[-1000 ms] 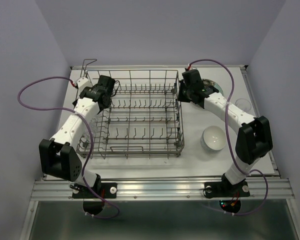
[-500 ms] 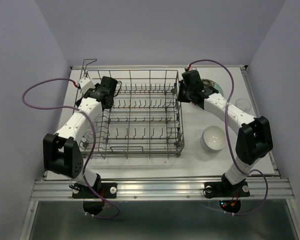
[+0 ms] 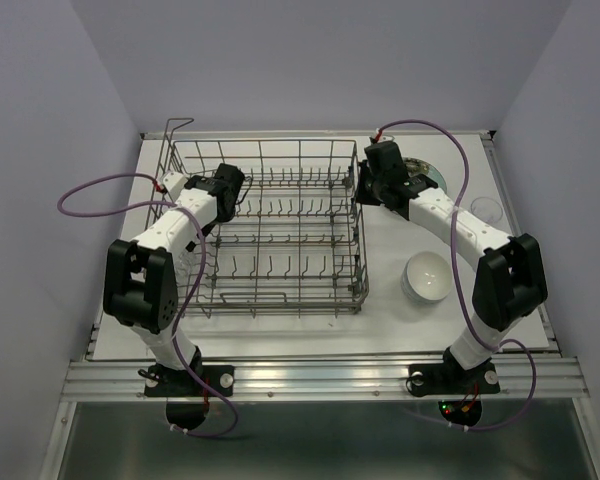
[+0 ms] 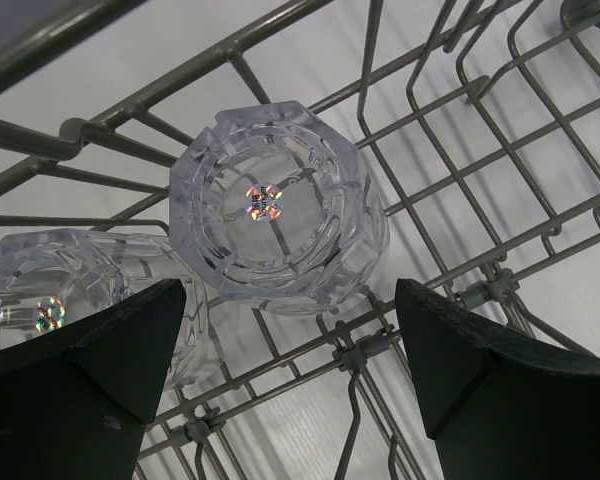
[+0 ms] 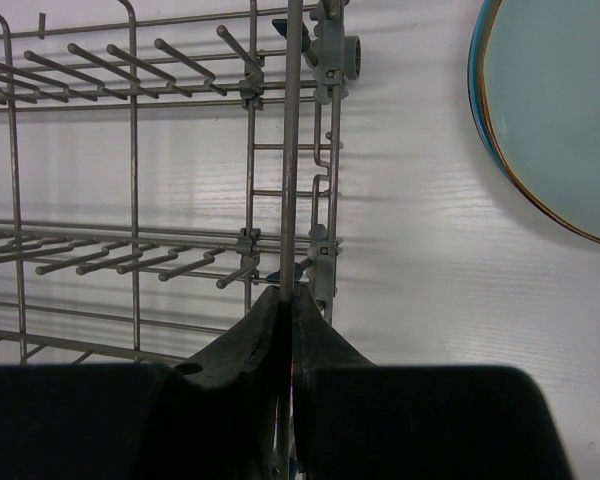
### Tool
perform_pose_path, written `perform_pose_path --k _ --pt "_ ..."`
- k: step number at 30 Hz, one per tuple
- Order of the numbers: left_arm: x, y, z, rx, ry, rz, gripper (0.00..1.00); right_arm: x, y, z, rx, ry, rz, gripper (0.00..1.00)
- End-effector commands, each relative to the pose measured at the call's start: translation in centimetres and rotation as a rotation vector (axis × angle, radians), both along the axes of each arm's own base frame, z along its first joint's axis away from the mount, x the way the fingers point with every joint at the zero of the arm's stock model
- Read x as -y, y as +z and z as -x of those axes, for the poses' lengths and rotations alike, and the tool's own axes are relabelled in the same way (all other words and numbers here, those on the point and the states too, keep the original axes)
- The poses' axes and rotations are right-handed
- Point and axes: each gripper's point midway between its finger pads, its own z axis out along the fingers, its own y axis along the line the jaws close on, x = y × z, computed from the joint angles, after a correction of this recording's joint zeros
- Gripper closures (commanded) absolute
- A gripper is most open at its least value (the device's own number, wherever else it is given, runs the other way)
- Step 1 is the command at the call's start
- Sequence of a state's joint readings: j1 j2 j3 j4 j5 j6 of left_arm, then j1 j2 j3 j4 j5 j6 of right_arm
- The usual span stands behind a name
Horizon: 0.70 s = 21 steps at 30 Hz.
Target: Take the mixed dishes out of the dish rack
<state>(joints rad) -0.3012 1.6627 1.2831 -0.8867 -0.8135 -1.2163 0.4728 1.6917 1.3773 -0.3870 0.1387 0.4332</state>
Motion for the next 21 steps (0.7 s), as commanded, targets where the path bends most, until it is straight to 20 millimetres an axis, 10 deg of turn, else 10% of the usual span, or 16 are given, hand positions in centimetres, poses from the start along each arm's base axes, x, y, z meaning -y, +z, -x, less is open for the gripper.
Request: perform_pose_path --k 1,12,21 --pt "-1.4 1.8 0.4 0.077 0.089 -0.06 0.01 -1.1 0.4 0.8 0.016 0.075 -0.003 0.99" --pt "-2.9 1.1 -0.1 0.085 0.154 -0.101 0.02 -1.7 0.4 1.1 0.011 0.11 -0.022 0.99" --pt "-2.9 1.5 -0.7 0.124 0.15 -0.102 0.41 -1.9 0.2 1.2 0.005 0.13 -0.026 0.99"
